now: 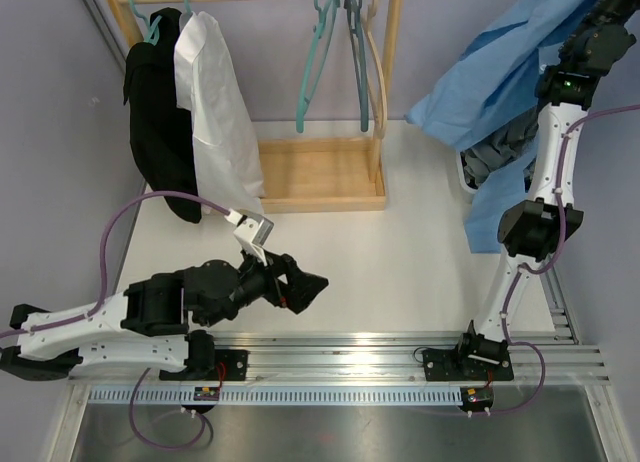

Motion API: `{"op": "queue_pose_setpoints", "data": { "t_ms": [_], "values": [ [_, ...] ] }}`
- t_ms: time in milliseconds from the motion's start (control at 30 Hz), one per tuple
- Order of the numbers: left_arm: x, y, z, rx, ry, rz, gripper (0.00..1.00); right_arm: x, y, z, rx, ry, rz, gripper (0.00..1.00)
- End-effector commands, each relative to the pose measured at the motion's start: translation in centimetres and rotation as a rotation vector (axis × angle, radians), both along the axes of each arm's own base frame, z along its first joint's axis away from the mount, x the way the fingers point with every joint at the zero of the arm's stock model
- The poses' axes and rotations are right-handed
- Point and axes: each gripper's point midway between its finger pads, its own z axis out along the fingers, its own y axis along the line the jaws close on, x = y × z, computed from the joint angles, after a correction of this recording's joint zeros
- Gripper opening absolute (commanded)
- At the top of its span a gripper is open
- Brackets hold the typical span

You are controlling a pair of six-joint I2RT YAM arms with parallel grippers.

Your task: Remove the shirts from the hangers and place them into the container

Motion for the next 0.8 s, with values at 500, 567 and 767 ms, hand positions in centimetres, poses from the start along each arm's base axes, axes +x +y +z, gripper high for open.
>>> {"op": "queue_pose_setpoints", "data": {
  "t_ms": [500, 567, 767],
  "values": [
    [-0.3, -2.5, 0.7, -0.115, 0.028, -0.038, 0.99, 10.7, -3.5, -42.9, 0.495, 1.170, 0.056, 0.00],
    [-0.4, -2.3, 0.6, -0.128, 0.026, -0.037, 0.99, 9.9, -2.0, -47.4, 0.545, 1.311, 0.121, 0.00],
    [-0.5, -2.1, 0.9, -0.151, 0.025, -0.041, 0.99, 5.7, 1.0, -57.6, 0.755, 1.596, 0.194, 0.00]
  ]
}}
